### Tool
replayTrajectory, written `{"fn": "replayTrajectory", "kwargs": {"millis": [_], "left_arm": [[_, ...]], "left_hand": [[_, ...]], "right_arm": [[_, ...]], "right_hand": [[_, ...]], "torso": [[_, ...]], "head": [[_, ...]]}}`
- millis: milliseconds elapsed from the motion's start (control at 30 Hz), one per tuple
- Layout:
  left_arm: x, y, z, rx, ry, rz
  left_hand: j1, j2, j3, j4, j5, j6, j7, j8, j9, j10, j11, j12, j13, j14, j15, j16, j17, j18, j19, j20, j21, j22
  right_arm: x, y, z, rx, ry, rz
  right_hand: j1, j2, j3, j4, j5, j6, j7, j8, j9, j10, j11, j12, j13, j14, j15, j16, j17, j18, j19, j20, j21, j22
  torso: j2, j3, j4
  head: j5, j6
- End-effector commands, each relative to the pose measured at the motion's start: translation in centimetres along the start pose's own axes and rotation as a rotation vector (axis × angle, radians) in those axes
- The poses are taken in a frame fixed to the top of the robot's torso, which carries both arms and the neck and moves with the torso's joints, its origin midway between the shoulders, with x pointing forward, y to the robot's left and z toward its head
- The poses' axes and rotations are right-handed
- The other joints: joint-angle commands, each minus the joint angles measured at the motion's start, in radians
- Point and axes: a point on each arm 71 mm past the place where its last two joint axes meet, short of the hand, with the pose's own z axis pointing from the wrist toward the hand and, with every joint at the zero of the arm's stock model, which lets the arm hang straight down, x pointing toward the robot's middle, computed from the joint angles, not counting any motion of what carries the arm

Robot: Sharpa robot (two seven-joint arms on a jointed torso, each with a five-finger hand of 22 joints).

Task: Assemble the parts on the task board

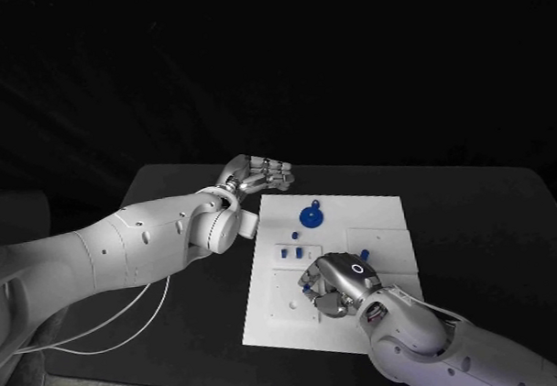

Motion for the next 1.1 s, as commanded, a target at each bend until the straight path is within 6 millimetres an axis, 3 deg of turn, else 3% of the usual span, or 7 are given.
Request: {"fn": "replayTrajectory", "kwargs": {"millis": [33,267,1100], "left_arm": [[0.2,-0.2,0.0,0.026,0.003,0.010],[0.3,-0.2,0.0,0.028,0.007,0.013],[0.3,-0.2,0.0,0.023,0.016,0.010]], "left_hand": [[-0.001,0.006,-0.003,0.005,0.007,-0.007,0.003,0.003,0.001,-0.007,0.002,-0.002,0.000,-0.006,0.000,-0.006,0.000,0.005,0.002,0.007,0.005,-0.003],[-0.001,0.006,-0.003,0.005,0.007,-0.007,0.003,0.003,0.001,-0.007,0.002,-0.002,0.000,-0.006,0.000,-0.006,0.000,0.005,0.002,0.007,0.005,-0.003],[0.001,0.005,-0.002,0.011,0.006,-0.009,0.004,0.003,0.001,-0.010,0.003,-0.002,0.000,-0.010,0.001,-0.006,0.000,0.007,0.004,0.009,0.006,-0.019]], "right_arm": [[0.1,0.0,0.0,0.002,-0.043,-0.036],[0.5,-0.3,-0.1,0.016,-0.052,-0.050],[1.3,-0.5,0.2,0.037,-0.043,-0.068]], "right_hand": [[-0.005,0.005,0.002,-0.001,0.006,0.005,-0.001,0.007,0.001,0.017,-0.015,0.003,0.002,0.001,-0.004,0.006,-0.001,0.019,0.006,0.002,0.004,0.001],[-0.004,0.002,0.006,0.000,0.006,0.006,-0.001,0.007,0.001,0.018,-0.015,0.004,0.002,0.000,-0.004,0.011,-0.006,0.018,0.010,0.002,0.003,0.015],[-0.002,-0.003,0.012,0.005,0.006,0.007,-0.002,0.007,0.001,0.019,-0.015,0.003,0.002,-0.004,-0.004,0.026,-0.026,0.015,0.027,0.001,-0.014,0.074]], "torso": [[0.001,0.0003,0.0012],[0.000,-0.0006,-0.0010],[0.000,-0.0006,0.0006]], "head": [[0.005,-0.006],[0.008,-0.011],[0.016,-0.020]]}}
